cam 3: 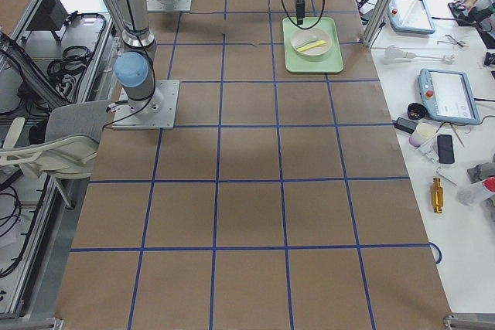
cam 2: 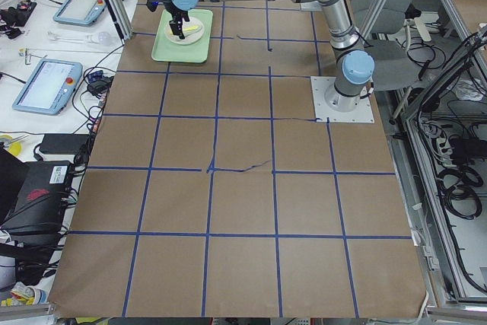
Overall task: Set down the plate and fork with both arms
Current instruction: 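Release the plate and raise the left gripper while the right gripper reaches toward the fork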
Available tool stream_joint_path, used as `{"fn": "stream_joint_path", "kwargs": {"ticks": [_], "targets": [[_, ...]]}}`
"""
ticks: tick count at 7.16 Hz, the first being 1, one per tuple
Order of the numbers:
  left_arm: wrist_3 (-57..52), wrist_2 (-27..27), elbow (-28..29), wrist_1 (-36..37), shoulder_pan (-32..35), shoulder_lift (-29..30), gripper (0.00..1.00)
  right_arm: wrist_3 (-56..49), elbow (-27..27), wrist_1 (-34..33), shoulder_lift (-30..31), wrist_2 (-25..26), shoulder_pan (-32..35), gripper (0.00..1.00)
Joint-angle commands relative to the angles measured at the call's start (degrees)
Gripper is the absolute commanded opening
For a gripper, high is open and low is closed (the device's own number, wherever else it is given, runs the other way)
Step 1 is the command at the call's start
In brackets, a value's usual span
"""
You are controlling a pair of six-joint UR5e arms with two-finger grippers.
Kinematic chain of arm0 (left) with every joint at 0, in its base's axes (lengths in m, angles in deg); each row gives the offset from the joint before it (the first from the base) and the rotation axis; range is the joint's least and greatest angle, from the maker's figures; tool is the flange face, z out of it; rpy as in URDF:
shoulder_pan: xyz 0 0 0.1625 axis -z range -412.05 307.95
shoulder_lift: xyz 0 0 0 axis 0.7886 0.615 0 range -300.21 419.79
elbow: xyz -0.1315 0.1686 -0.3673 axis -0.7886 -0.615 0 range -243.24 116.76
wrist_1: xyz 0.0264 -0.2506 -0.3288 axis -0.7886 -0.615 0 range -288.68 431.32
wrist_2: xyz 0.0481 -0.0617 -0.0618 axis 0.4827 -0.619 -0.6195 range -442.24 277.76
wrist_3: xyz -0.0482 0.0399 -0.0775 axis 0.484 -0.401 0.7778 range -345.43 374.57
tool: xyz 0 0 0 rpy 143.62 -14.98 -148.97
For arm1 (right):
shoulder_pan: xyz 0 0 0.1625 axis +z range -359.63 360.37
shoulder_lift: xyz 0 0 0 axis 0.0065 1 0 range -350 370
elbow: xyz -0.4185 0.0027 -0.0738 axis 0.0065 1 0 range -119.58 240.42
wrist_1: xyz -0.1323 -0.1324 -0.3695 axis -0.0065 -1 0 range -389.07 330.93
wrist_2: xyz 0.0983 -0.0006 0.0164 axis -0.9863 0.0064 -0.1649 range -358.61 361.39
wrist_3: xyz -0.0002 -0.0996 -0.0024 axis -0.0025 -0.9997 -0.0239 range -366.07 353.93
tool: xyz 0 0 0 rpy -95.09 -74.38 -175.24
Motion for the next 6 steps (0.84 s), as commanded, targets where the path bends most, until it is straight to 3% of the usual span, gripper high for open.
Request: {"fn": "stream_joint_path", "kwargs": {"ticks": [1,2,3,4,6], "targets": [[-0.6,1.3,-5.3,-2.7,-0.9,-9.2,1.00,0.0,2.5,-9.0,-10.8,-0.3,2.0,1.00],[-0.3,1.5,-9.9,-2.7,-0.9,-13.5,1.00,-1.8,2.7,-16.2,-15.9,-0.4,4.7,1.00],[0.7,5.0,-12.5,-0.7,-0.9,-16.3,1.00,-1.9,3.0,-21.1,-19.4,-0.4,7.3,0.94],[0.0,6.4,-13.9,0.4,-1.4,-17.6,1.00,-3.1,3.0,-20.8,-21.2,-1.6,8.9,0.73],[0.8,6.3,-17.9,0.9,-2.0,-20.7,1.00,-3.1,4.0,-23.8,-25.9,-2.2,10.7,0.67]]}}
